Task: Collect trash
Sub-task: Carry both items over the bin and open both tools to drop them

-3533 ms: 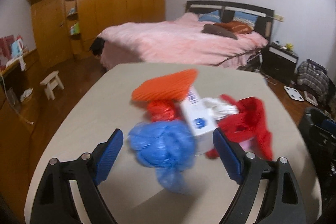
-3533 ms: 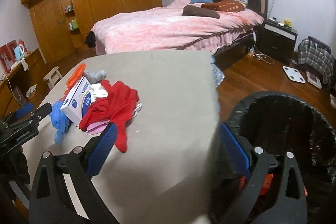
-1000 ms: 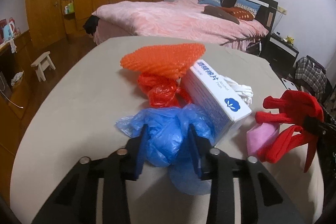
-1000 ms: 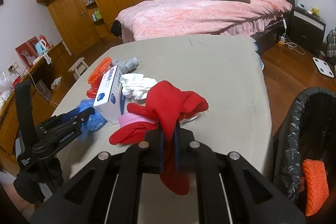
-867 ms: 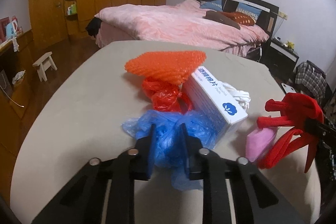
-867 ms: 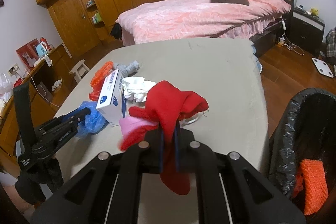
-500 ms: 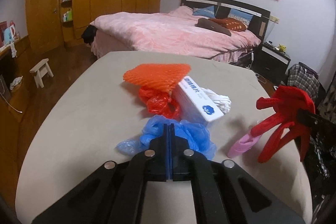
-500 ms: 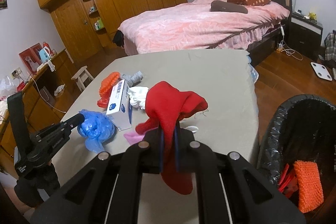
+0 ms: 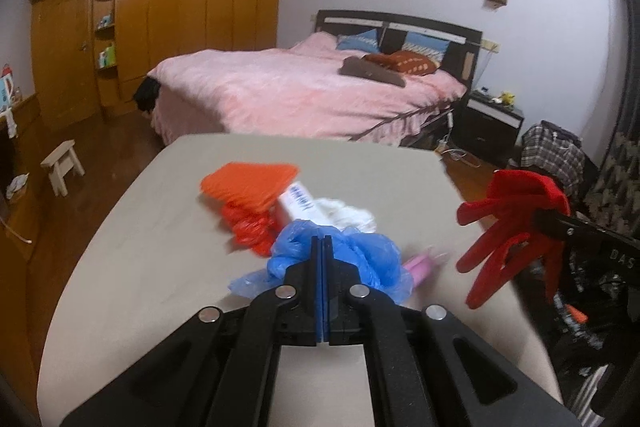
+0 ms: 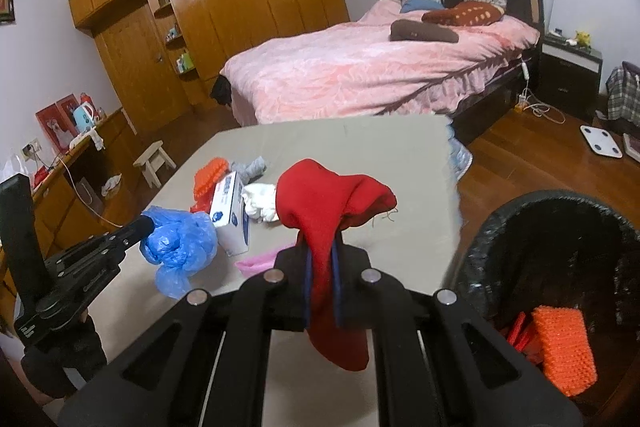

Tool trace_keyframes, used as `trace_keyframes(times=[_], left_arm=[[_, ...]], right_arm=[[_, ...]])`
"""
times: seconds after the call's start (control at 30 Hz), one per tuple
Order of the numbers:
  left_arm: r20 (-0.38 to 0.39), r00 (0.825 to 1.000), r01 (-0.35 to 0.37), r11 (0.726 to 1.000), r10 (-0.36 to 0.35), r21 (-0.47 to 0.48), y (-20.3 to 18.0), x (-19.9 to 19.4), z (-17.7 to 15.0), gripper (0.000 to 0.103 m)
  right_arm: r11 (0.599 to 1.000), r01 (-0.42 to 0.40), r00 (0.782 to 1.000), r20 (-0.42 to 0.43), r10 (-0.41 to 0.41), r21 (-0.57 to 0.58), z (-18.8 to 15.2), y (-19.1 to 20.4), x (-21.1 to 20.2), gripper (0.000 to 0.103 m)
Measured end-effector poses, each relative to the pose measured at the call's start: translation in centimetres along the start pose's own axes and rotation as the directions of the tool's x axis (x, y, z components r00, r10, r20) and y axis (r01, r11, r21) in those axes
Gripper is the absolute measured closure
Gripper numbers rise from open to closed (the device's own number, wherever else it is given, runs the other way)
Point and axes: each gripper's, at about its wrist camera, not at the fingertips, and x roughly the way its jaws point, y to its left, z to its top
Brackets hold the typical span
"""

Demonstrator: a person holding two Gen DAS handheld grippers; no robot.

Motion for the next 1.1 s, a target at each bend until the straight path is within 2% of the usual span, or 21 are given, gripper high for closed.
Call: trace_keyframes(times=[0.27,0.53,0.77,1.1], left_arm=[[0.036,0.997,0.060,0.998,-0.061,0.028,-3.2,-1.1,1.7,0.103],[0.062,0.989,0.133,0.989,-0.138,0.068,-7.1,-1.4,3.2,0.103],[0.066,0.973,0.213,0.971,-0.221,0.108,-11.5,-1.1,3.4,0.103],[0.030,0.942,0.324,0.931,-0.334,0.167,-18.4,0.3,3.2,0.103]], right_arm=[[1.000,0.022,0.998,0.061,-0.023,0.005,1.1,-1.4,-3.5,0.096],[0.997,0.075,0.992,0.099,-0.078,0.027,1.2,-3.7,-6.7,0.096],[0.989,0.139,0.983,0.116,-0.144,0.056,0.6,-6.2,-9.2,0.096],[0.956,0.261,0.955,0.107,-0.275,0.133,-1.5,-12.1,-12.8,0.096]])
